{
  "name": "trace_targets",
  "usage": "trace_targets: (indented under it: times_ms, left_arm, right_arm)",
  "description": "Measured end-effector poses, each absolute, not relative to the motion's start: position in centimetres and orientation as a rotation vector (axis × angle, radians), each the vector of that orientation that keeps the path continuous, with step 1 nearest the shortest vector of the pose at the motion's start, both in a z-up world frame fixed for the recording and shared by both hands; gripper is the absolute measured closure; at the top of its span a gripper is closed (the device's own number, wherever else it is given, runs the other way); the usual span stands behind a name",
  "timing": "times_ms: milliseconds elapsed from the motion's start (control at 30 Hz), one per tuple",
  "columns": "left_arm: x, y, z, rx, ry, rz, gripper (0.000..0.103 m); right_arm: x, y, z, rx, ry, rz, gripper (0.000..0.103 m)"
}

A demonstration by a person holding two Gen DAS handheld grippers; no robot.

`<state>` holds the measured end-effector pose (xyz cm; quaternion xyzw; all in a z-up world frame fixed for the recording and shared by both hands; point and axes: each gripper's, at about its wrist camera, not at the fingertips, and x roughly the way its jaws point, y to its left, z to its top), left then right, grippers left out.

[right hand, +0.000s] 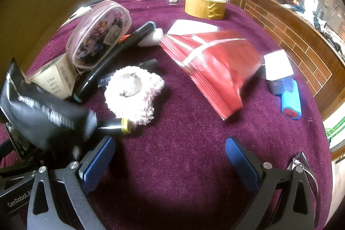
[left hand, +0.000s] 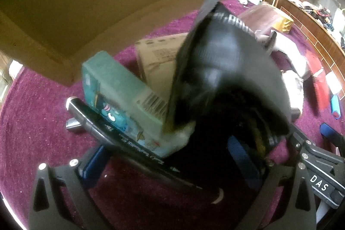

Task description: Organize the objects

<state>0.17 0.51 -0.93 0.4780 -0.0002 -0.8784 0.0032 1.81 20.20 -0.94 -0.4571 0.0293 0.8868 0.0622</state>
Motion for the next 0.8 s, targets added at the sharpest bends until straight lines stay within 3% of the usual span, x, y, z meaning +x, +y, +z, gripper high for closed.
trace_targets:
  times_ms: [800]
  left_arm:
    - [0.14,0.63,-1.07,1.499,0.000,-2.753,0.000]
  right_arm:
    - [1.87,20.30,-0.92,-1.381,0.089,2.681,0.000]
